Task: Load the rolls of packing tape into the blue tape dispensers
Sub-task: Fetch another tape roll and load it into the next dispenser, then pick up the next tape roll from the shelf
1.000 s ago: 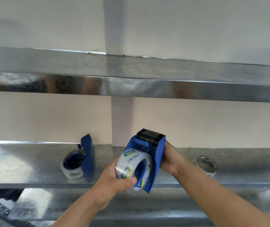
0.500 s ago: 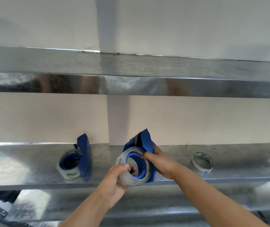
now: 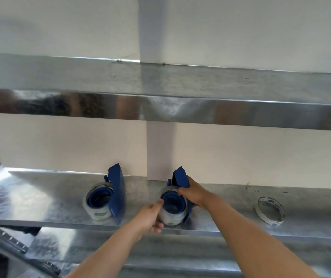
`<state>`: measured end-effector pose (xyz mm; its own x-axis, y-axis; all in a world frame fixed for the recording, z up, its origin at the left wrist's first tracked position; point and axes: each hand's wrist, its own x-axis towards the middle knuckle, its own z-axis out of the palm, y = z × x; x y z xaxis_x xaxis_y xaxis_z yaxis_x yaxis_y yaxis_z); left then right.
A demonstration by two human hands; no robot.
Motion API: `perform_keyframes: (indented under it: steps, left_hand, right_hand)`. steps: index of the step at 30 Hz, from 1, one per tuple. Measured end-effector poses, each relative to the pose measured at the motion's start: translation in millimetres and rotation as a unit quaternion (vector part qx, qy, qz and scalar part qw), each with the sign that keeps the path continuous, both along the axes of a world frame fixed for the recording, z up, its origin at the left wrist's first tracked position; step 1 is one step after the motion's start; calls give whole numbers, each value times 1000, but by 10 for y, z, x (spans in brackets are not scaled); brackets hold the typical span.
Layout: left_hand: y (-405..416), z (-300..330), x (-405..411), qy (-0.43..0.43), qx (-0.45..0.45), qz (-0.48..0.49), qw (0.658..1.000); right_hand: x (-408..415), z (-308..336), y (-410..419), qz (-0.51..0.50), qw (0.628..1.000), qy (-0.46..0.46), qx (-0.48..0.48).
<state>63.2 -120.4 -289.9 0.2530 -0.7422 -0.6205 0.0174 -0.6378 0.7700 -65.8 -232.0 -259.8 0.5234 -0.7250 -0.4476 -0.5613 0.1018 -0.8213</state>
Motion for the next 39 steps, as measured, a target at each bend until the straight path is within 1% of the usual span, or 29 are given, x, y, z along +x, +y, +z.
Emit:
perform_keyframes:
  steps: [2,6,10,14,20,23,24,26,27,28,30,32,34,37,39]
  left_hand:
    - [-12,-43,87,-15,7,10,1000]
    - [-13,-89,208,-55,6,1,998]
    - [-17,-122,263,-106,-10,-10,994]
    - [-51,-114,282,-110,-11,16,994]
    - [-49,-135,266,-124,-13,27,992]
    - [-36,-162,243,-144,-5,18,989]
    - [-45,-161,236,-175,-7,11,984]
    - [-67,-126,211,-292,-21,3,956]
    - [-76,-71,175,-345,-51,17,937]
    - [-87,7,119,-376,-103,36,920]
    - [-144,191,-45,-387,-218,40,895]
    - [-254,290,-277,-362,-286,-24,887]
    - [-393,327,-539,-312,-300,-116,894]
    - [-649,326,-987,-266,-266,-258,890]
    - [-801,316,-1239,-254,-234,-314,884]
  right_hand:
    - [92,-28,-22,15,1000,6,-13]
    - [246,-109,-54,30,999,32,-14]
    - [331,-217,-86,16,998,61,-1]
    - [361,-243,-105,-5,996,89,-10]
    - [384,-333,-89,-35,997,70,-1]
    - [359,-379,-64,-66,996,49,31]
    - [345,-367,-49,-70,996,27,45]
    - [270,-294,-4,-79,995,-19,56]
    - [199,-268,8,-88,995,-30,40]
    - [105,-235,18,-102,994,-33,11]
    - [-143,-191,34,-142,987,-23,-65]
    - [-479,-181,46,-187,973,13,-134]
    - [-829,-159,71,-210,956,70,-192]
    - [-1384,-115,105,-224,935,147,-234]
    - [-1718,-95,108,-223,925,203,-232]
